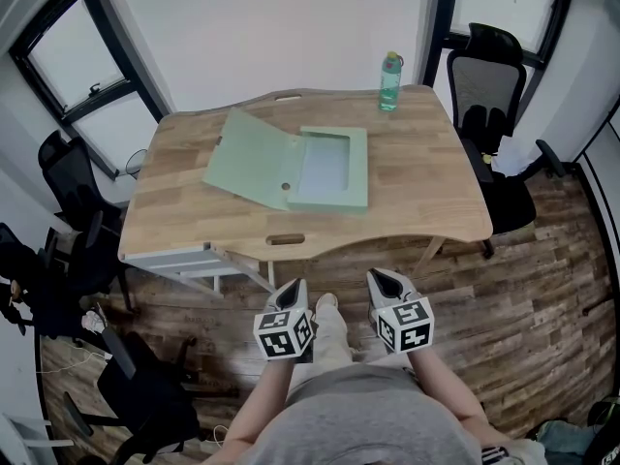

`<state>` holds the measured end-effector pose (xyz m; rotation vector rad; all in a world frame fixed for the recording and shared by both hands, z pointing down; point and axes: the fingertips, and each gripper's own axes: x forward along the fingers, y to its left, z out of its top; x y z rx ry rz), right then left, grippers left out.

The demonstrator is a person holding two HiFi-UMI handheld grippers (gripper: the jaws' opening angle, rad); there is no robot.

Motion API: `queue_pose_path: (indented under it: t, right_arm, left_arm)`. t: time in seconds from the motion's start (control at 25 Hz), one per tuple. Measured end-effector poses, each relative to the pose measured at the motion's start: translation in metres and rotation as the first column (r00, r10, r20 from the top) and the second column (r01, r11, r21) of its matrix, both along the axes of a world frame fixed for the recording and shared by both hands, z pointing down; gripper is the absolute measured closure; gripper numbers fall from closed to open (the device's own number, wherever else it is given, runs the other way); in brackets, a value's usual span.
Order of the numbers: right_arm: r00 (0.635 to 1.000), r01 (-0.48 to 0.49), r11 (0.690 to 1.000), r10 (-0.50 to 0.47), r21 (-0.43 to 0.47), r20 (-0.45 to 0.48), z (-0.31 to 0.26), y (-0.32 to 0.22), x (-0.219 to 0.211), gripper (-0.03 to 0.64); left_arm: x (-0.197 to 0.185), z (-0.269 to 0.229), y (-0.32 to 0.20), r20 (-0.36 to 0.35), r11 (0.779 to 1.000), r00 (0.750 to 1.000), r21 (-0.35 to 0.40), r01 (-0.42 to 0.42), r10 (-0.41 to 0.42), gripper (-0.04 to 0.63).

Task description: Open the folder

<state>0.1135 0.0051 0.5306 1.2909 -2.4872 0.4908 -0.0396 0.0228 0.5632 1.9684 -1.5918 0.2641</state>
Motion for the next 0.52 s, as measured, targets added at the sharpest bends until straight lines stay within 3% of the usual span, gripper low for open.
queue_pose_path:
  t: [0.52]
  right_arm:
    - [1.000, 0.005, 1.000, -0.005, -0.004, 0.003, 0.0022, -0.0041, -0.0047, 0.617]
  left_arm:
    - [-0.0026, 0.0008, -0.0031, -0.003, 1.000, 1.000, -0.005, -0.011, 0.011, 0.592]
